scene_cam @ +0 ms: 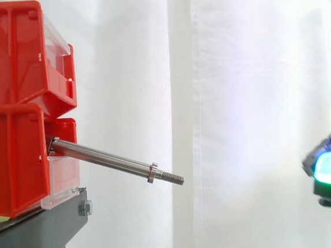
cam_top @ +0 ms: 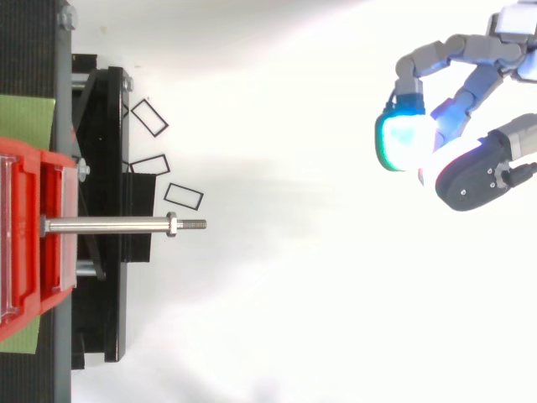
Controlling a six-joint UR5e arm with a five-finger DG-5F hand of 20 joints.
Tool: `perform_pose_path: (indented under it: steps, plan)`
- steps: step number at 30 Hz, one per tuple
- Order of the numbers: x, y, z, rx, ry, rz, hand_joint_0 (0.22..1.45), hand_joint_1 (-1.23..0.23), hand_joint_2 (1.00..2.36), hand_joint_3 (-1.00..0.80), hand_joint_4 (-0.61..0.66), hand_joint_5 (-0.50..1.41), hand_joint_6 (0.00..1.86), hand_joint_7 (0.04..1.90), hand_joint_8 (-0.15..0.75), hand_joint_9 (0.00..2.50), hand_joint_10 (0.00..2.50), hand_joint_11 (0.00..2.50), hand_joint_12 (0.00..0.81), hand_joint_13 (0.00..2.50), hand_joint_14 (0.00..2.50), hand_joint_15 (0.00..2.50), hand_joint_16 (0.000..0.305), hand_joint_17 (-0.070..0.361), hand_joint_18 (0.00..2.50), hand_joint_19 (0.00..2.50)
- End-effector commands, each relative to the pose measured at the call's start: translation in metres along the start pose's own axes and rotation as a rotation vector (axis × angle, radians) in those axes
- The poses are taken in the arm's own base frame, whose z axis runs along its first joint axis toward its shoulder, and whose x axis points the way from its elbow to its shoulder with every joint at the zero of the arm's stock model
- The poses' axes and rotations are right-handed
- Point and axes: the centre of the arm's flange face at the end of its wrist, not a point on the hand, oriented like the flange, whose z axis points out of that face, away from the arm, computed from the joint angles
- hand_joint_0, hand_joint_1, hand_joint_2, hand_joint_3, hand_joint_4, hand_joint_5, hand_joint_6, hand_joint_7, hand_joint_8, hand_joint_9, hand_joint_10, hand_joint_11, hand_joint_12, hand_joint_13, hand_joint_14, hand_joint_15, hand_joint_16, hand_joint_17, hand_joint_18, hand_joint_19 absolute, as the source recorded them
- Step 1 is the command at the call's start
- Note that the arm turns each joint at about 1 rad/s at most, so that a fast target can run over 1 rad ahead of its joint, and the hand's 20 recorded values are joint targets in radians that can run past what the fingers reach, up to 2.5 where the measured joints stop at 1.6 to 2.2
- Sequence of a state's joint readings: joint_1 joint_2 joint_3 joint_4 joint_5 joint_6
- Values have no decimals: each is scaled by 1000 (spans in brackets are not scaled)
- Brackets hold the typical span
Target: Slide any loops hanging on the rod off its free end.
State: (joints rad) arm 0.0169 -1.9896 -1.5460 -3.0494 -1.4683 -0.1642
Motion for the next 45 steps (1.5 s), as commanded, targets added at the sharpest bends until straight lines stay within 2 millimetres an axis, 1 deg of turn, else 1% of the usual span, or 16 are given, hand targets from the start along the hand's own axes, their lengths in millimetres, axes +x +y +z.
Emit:
perform_pose_path:
  steps: [1,7,13,19,24,26,30,36,45]
  plan:
    - [0,-7,-6,45,4,-3,529,-644,1000,-496,192,-114,501,1276,301,1011,15,445,357,861,10,276,49,109,855,536]
    - [4,1,2,-26,-2,-1,530,-644,1000,-498,197,-116,502,1248,302,999,13,438,354,854,10,275,49,110,848,534]
    - [2,4,4,-51,-9,1,532,-641,1000,-498,202,-122,502,1216,299,981,13,427,354,832,9,263,49,111,831,528]
    - [2,4,4,-54,-9,2,543,-637,1000,-491,218,-125,502,1194,300,979,13,419,325,796,8,235,48,107,811,536]
    - [1,4,4,-54,-11,2,545,-641,1001,-490,212,-132,503,1158,284,918,15,401,326,632,6,181,43,97,607,450]
    - [1,4,4,-54,-11,2,546,-644,1000,-492,232,-135,503,1134,279,884,12,382,339,580,5,148,44,100,557,406]
    - [2,4,4,-54,-9,2,548,-648,1000,-496,239,-146,503,1085,272,817,10,334,337,507,3,93,46,104,491,352]
    - [2,4,4,-54,-9,2,548,-646,1000,-497,258,-160,503,1008,271,755,9,286,341,444,1,58,46,104,452,327]
    - [1,4,4,-54,-11,2,551,-638,1000,-495,265,-168,503,971,268,707,8,254,323,385,2,23,45,102,410,316]
